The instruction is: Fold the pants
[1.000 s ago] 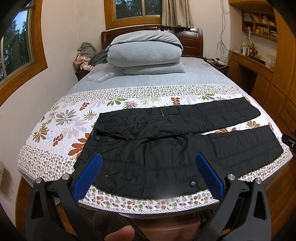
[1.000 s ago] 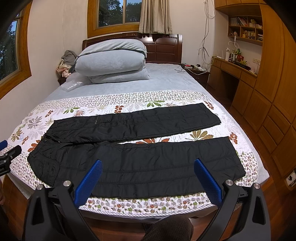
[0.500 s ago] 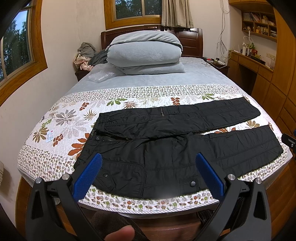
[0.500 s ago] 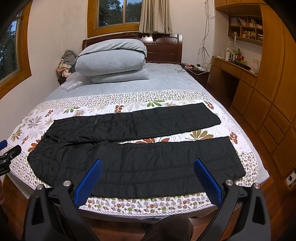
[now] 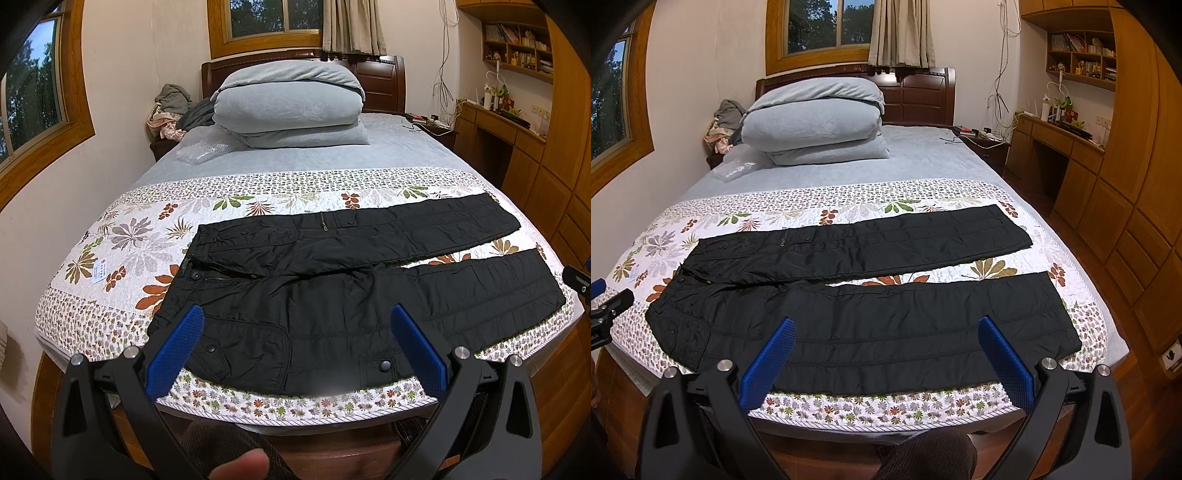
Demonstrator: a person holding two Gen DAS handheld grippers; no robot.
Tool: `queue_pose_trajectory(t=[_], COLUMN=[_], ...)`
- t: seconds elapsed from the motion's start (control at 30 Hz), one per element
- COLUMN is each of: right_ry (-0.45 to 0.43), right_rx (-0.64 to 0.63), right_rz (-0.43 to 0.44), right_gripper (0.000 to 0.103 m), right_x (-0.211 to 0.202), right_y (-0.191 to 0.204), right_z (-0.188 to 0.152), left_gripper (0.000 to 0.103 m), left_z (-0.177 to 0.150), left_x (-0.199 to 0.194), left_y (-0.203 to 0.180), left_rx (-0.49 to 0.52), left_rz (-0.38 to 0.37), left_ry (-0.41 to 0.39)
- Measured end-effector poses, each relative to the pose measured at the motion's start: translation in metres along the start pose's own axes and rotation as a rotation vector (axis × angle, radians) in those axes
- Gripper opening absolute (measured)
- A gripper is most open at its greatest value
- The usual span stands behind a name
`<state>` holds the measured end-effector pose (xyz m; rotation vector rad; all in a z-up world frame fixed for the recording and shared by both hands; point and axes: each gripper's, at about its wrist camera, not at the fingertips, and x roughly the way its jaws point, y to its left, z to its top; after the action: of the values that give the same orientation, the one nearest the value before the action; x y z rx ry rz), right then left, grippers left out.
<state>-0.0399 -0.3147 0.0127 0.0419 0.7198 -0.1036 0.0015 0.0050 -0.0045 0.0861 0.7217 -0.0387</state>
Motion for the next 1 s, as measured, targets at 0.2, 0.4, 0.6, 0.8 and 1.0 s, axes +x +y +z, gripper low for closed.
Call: queue_pose_trajectory(t=[0.2,0.4,0.6,0.8,1.0], right_ry=[0.000,0.005,0.020,0.038,0.067], right_rx=[0.000,0.000,-0.003,0.022,0.065], right_rz=[0.001,0.004,0.034,0.016,0.067], right_gripper=[0.100,0.100,0.100,0.100,0.100], right_x=[-0.001,0.002,0.023,0.065,0.132], right_y=[-0.001,-0.002,-0.011,-0.047,-0.097], right_z=[-0.001,-0.003,0.002,0.040,0.089], left_gripper=[0.101,0.101,0.101,0.101,0.101], left_z=[0.000,-0.001,0.005,0.040,0.082], left_x=[0.000,0.001,0.016,0.066,0.136], left_y=[0.000,-0.004,0.005,0.031,0.059], left_rx=[0.000,0.008,-0.005,-0.034,-0.062], left_rz=[0.001,-0.004,-0.024,-0.049,-0.068], left_ry=[0.000,0.011,0.029,0.114,0.193])
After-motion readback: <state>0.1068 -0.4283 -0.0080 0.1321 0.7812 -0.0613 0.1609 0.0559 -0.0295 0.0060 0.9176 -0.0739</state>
